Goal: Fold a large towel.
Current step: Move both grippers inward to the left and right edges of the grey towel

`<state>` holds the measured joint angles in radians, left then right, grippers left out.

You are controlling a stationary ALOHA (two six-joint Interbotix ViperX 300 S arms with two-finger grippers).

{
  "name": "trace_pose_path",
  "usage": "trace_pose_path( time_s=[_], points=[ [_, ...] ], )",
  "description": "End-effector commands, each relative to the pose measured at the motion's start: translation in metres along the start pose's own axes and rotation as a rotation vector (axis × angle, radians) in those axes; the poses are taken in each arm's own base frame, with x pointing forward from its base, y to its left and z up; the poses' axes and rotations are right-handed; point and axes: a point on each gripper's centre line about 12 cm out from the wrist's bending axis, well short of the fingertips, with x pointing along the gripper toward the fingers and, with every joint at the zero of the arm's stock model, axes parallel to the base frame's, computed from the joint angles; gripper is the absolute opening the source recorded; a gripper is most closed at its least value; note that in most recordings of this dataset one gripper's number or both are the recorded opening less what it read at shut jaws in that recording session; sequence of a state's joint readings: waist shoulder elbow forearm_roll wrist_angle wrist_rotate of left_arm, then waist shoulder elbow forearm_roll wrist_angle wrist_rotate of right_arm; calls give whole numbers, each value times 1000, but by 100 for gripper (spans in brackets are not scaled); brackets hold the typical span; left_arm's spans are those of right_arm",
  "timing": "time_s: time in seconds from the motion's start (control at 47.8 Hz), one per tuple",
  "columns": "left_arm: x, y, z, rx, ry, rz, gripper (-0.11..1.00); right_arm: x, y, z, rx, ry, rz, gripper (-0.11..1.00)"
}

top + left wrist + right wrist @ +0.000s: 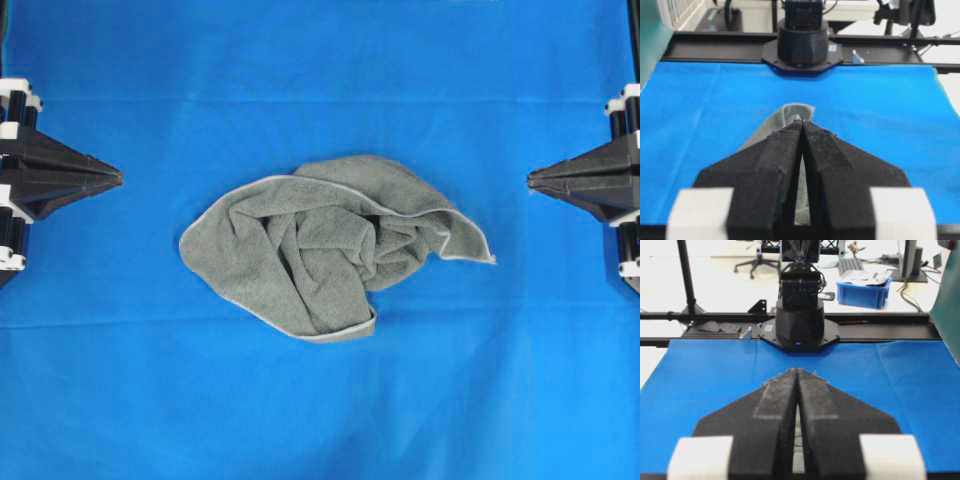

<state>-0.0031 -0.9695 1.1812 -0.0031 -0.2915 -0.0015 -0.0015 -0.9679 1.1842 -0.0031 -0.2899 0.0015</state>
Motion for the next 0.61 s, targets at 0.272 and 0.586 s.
trace_pose_path(
  time_s=[0.272,0.586],
  points=[
    [18,0,-34,-86,176,11,0,19,0,-27,70,363,-14,0],
    [35,10,-102,-308,440,116,1,34,-7,-94,241,708,-115,0]
  ],
)
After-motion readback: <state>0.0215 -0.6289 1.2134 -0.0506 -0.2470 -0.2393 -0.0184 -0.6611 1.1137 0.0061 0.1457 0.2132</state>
